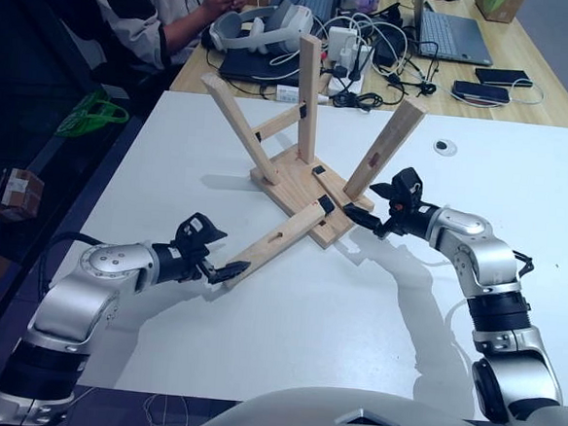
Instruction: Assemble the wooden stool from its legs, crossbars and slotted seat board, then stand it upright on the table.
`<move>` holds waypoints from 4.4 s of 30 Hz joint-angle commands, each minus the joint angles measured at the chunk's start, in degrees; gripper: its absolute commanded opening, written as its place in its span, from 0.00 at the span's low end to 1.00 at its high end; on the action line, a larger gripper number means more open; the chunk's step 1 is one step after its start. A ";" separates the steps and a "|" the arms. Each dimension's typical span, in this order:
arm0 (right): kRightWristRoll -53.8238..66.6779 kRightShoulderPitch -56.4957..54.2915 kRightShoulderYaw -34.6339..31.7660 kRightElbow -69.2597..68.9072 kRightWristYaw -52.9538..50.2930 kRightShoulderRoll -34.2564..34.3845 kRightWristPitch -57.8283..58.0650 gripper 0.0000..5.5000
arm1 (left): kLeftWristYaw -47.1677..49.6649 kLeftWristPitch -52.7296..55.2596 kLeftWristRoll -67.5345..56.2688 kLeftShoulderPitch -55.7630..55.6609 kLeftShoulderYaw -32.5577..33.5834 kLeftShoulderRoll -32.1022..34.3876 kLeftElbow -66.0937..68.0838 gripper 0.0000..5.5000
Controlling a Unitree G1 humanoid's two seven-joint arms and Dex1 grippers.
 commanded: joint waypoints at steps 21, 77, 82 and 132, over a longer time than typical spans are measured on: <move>-5.66 -1.23 3.06 7.84 -8.33 4.46 0.33 0.16 | 7.63 4.66 -2.46 -17.18 -4.14 -12.69 -7.44 0.79; -4.40 0.69 0.58 -3.28 -1.92 -4.16 6.83 0.98 | 11.86 3.38 2.15 -20.04 8.09 -13.06 11.29 0.79; -1.31 0.92 -1.60 -5.47 -2.93 -2.80 8.56 0.98 | 12.60 1.97 -3.06 -29.74 10.56 -20.97 20.04 0.79; -7.17 -3.92 1.09 19.84 -0.31 -1.94 -11.12 0.47 | 2.55 -0.20 0.10 -27.78 0.96 -19.20 15.11 0.79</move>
